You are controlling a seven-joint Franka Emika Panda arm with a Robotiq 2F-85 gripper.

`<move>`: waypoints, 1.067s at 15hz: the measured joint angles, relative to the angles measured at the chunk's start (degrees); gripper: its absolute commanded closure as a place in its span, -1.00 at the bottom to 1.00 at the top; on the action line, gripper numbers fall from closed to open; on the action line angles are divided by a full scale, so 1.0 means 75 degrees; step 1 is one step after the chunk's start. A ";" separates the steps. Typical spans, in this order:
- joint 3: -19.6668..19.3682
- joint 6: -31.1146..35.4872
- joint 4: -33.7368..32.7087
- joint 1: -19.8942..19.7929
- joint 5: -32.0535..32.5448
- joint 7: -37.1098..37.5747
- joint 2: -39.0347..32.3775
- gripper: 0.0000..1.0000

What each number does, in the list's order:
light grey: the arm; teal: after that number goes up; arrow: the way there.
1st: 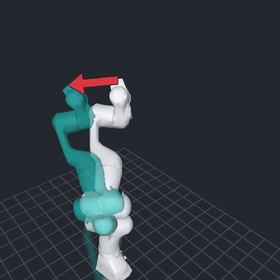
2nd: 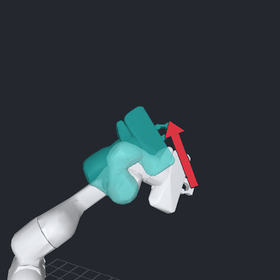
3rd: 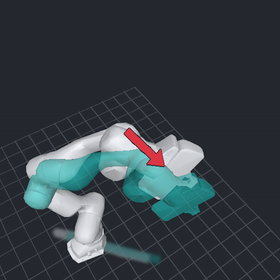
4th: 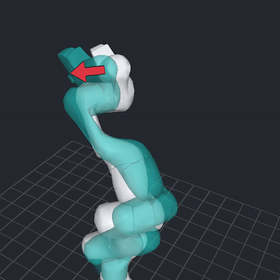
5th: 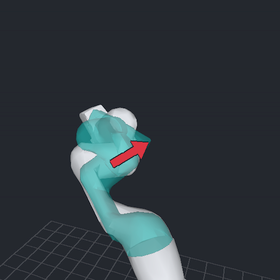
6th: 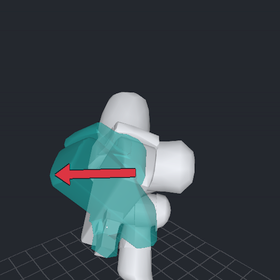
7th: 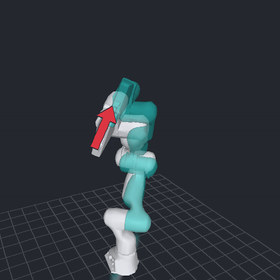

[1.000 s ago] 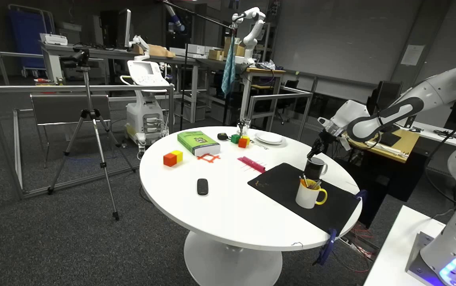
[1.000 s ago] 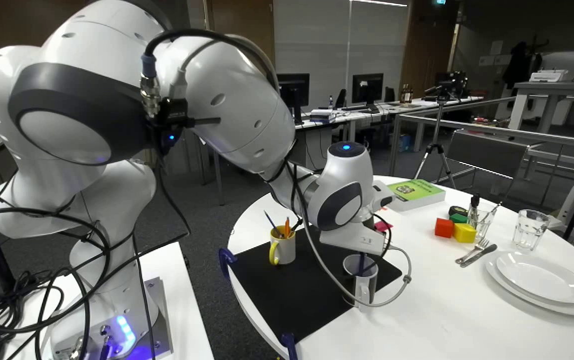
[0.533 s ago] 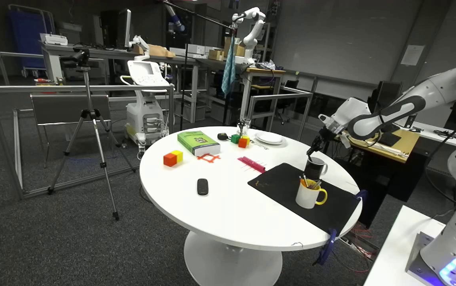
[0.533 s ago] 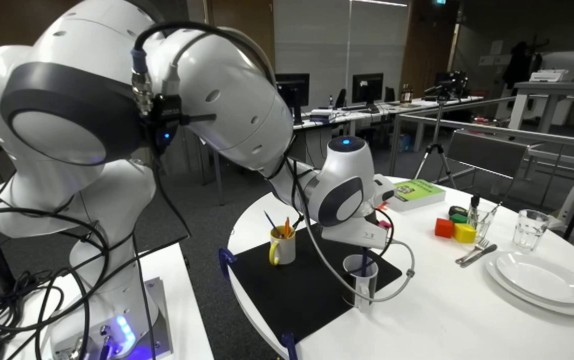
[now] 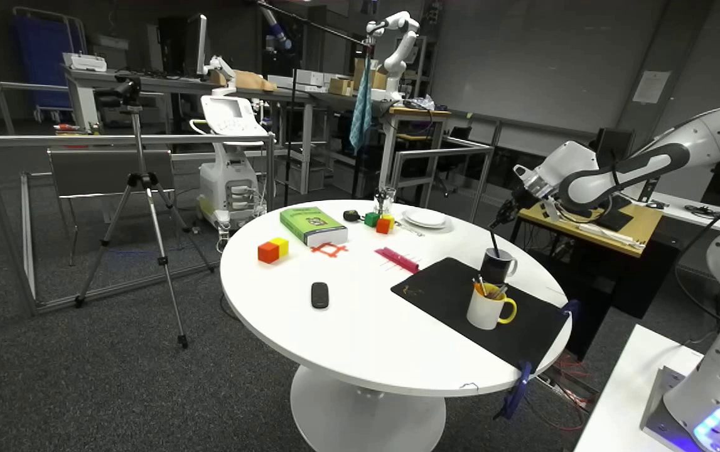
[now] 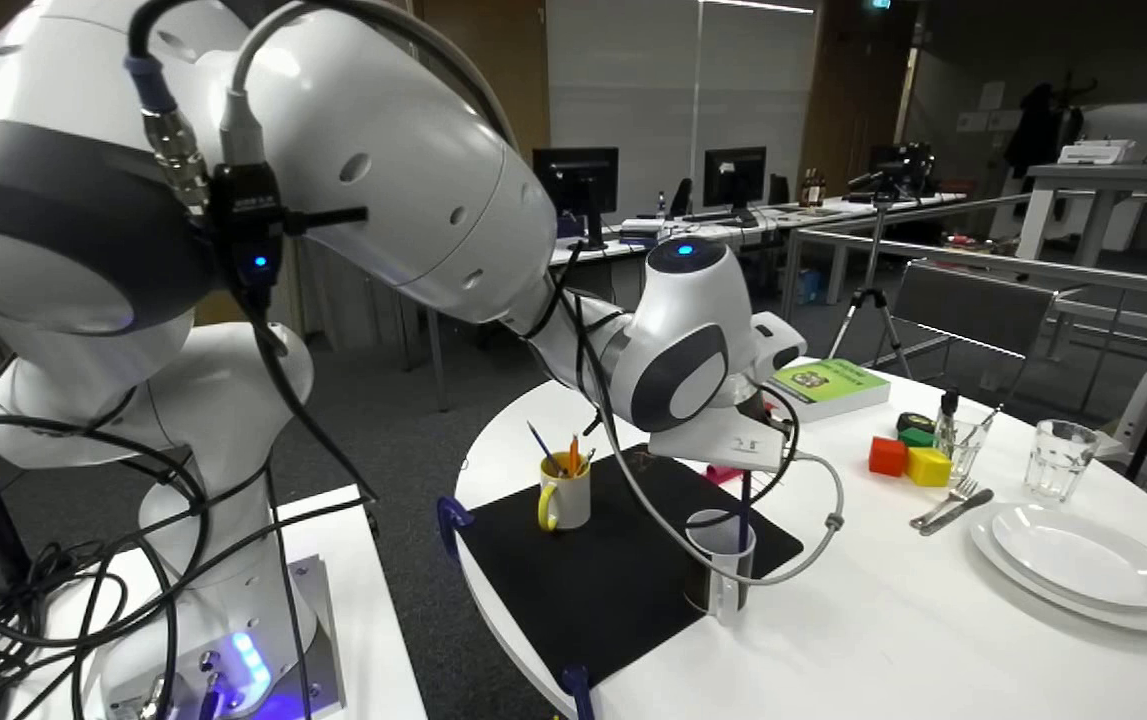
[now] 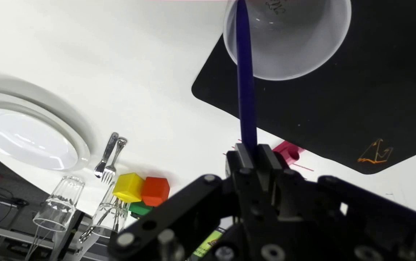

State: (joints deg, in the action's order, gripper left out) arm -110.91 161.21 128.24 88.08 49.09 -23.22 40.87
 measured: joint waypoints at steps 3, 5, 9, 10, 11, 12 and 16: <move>0.0585 0.0181 0.0292 -0.0618 -0.0008 -0.0010 0.0000 0.95; 0.1023 0.0342 0.0533 -0.1073 -0.0017 -0.0019 0.0001 0.95; 0.1853 0.0896 0.1103 -0.1888 -0.0072 -0.0051 0.0029 0.95; 0.2046 0.1039 0.1250 -0.2050 -0.0100 -0.0087 0.0081 0.95; 0.2238 0.1147 0.1398 -0.2190 -0.0130 -0.0161 0.0170 0.95; 0.2428 0.1218 0.1544 -0.2315 -0.0147 -0.0255 0.0286 0.95; 0.3033 0.1253 0.2073 -0.2561 -0.0253 -0.0745 0.0869 0.95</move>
State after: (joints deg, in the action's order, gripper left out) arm -88.16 170.61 143.78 68.88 47.19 -28.81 47.39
